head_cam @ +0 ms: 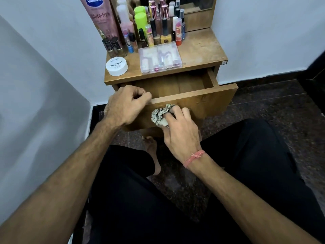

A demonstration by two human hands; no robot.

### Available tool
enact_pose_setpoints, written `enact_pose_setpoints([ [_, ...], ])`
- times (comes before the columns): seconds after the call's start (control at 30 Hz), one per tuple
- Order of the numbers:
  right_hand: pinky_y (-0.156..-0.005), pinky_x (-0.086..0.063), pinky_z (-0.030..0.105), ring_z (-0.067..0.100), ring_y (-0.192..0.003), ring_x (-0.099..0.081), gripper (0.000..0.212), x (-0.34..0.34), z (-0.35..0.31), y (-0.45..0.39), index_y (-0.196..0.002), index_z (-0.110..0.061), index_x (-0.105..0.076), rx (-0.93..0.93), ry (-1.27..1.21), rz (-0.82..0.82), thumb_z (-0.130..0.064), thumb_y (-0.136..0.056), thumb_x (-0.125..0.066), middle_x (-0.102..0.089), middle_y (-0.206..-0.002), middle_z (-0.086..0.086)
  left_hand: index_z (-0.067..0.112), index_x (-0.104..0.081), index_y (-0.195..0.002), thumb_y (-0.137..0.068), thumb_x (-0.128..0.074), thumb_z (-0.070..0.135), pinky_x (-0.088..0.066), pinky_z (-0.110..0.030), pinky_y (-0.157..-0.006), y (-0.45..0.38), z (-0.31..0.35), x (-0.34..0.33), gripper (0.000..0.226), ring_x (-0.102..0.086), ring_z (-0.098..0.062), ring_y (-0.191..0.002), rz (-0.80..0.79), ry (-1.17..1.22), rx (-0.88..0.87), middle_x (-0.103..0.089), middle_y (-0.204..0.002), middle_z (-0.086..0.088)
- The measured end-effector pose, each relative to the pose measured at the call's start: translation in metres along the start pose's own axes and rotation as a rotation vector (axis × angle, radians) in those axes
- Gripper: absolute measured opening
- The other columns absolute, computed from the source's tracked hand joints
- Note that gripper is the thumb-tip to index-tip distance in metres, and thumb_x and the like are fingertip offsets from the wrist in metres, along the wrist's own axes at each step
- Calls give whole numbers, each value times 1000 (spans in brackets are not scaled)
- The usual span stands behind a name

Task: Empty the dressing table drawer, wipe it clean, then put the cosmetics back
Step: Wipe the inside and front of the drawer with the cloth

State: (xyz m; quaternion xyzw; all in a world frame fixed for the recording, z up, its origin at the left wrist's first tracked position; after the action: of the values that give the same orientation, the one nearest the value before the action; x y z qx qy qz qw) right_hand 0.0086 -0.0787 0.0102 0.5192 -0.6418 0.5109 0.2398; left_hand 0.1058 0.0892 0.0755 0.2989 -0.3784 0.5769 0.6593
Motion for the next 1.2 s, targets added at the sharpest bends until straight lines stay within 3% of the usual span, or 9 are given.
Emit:
enact_pose_setpoints([
  [0.17,-66,-49,34,23,-111,-51,18,10,8,-3,-114,-22,-70,23,-26,-68,-27,-97,-66,-53,-125,-6,25,-75,-77,-84,-51,57,-53,-44,-81,2,-1,0,41,-68,-22,-80,-24,-6,-29,-72,-73,3],
  [0.27,-77,-59,40,21,-108,-59,25,14,36,-3,-110,-23,-73,-165,-136,-65,-37,-90,-78,-52,-116,-7,21,-78,-77,-84,-53,52,-56,-49,-81,3,-9,7,41,-70,-27,-81,-96,99,-40,-76,-77,0],
  [0.43,-85,-57,36,10,-89,-63,31,19,60,8,-102,-24,-69,-483,-373,120,-44,-83,-83,-60,-103,-12,17,-79,-78,-81,-51,52,-56,-48,-78,3,-10,8,46,-71,-25,-80,-79,145,-40,-76,-75,1],
  [0.57,-104,-58,46,11,-102,-74,42,-8,47,19,-108,-31,-67,-984,-914,138,-55,-76,-81,-77,-104,-15,27,-74,-75,-86,-51,56,-53,-45,-80,4,-9,3,38,-68,-19,-79,-38,28,-33,-72,-74,6],
  [0.63,-103,-60,44,14,-100,-76,33,-20,36,20,-100,-26,-67,-1191,-1251,150,-47,-82,-85,-79,-103,-9,26,-72,-76,-87,-49,59,-53,-44,-80,3,-7,0,41,-68,-19,-79,-36,-10,-34,-72,-73,6],
  [0.7,-98,-61,40,14,-93,-75,27,-23,26,18,-92,-25,-60,-1281,-1366,175,-33,-89,-86,-74,-98,-6,25,-70,-77,-86,-46,61,-52,-43,-79,2,-4,-3,44,-68,-20,-80,-31,-56,-34,-71,-72,5],
  [0.87,-92,-66,51,28,-92,-81,32,-48,-4,10,-103,-21,-61,-1401,-1583,149,-24,-88,-89,-80,-104,11,25,-65,-74,-81,-40,66,-47,-41,-78,4,3,-6,48,-67,-22,-79,-1,-120,-36,-69,-69,3],
  [1.0,-97,-64,51,29,-96,-80,33,-65,-14,10,-103,-21,-63,-1373,-1564,154,-31,-87,-91,-80,-106,10,24,-65,-74,-82,-40,66,-49,-41,-78,2,2,-5,49,-67,-20,-78,-8,-116,-33,-70,-70,4],
  [1.2,-86,-67,51,30,-92,-82,52,-40,19,9,-124,-11,-67,-1384,-1581,254,-12,-80,-95,-80,-112,15,27,-65,-76,-83,-42,64,-43,-38,-71,7,-3,-4,45,-64,-14,-75,-26,-88,-45,-67,-69,7],
])
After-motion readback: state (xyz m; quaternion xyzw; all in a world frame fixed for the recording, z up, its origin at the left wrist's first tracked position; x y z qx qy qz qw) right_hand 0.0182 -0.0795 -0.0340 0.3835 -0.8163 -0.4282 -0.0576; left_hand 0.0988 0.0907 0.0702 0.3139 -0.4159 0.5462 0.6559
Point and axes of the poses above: each hand's wrist, its own y-axis away from the middle knuckle, its own x-axis out of the back of the hand, z = x × y, the point moved 4 cm from there along -y, towards the middle knuckle
